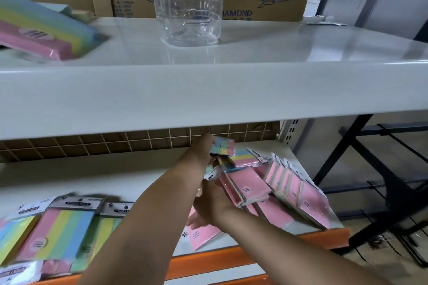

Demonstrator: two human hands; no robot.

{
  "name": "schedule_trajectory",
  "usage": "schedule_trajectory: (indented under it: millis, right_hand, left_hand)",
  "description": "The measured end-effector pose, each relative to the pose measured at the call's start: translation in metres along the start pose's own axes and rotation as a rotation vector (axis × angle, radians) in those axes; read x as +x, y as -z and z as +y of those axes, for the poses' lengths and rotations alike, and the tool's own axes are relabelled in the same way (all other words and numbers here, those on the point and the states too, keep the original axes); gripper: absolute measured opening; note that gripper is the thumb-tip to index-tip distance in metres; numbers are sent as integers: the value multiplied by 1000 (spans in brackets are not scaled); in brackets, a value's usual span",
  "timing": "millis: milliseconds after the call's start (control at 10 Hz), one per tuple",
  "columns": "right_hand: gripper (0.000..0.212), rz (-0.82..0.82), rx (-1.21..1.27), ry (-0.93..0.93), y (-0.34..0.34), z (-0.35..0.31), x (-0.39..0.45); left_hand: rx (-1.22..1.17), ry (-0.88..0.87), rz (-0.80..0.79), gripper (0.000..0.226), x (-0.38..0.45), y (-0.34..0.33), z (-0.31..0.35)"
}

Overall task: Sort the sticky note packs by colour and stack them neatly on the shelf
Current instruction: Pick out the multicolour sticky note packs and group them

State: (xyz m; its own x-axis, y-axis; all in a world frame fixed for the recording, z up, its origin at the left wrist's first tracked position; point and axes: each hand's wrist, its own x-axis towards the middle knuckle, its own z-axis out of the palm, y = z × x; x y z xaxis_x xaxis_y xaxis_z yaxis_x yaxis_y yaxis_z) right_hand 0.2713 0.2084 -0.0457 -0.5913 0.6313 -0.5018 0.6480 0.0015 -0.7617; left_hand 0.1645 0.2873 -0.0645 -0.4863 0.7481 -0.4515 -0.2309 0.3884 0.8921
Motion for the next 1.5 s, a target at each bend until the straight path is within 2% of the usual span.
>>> schedule_trajectory:
  millis: [100,200,300,400,600,700,900,1000,1100,1200,1300,1400,1500]
  right_hand:
    - [40,72,-77,31,4,14,28]
    - [39,115,95,12,4,7,22]
    - [24,221,141,53,16,-7,19]
    - [18,426,-155,138,37,-17,24]
    - [22,598,-576,86,78,-13,34]
    - [44,621,-765,23,85,-1,48]
    - [57,570,-918,-62,85,8,70]
    - [61,597,-986,-33,84,6,74]
    - [54,668,-1071,23,84,6,74]
    - [31,743,-1172,100,85,0,68]
    - [23,766,-1225,160,75,-13,61]
    - [22,830,-1105,359,54,-29,54]
    - [17,803,-991,433,28,-48,43]
  left_hand:
    - [-114,82,-1,12,5,6,4]
    - [-149,126,-43,10,3,13,6]
    - [-172,116,-54,13,0,20,9]
    - [-221,91,-16,12,-3,26,11]
    - [-319,81,26,19,-12,40,-3]
    - [-378,102,94,11,-16,48,-11]
    - [-483,125,111,24,-34,60,-23]
    - [-490,150,140,16,-45,64,-24]
    - [-484,165,145,12,-55,67,-26]
    - [-505,163,146,11,-65,71,-25]
    - [-487,156,185,9,-75,77,-18]
    - [-428,124,218,9,-85,90,-12]
    - [-287,69,236,12,-93,109,-7]
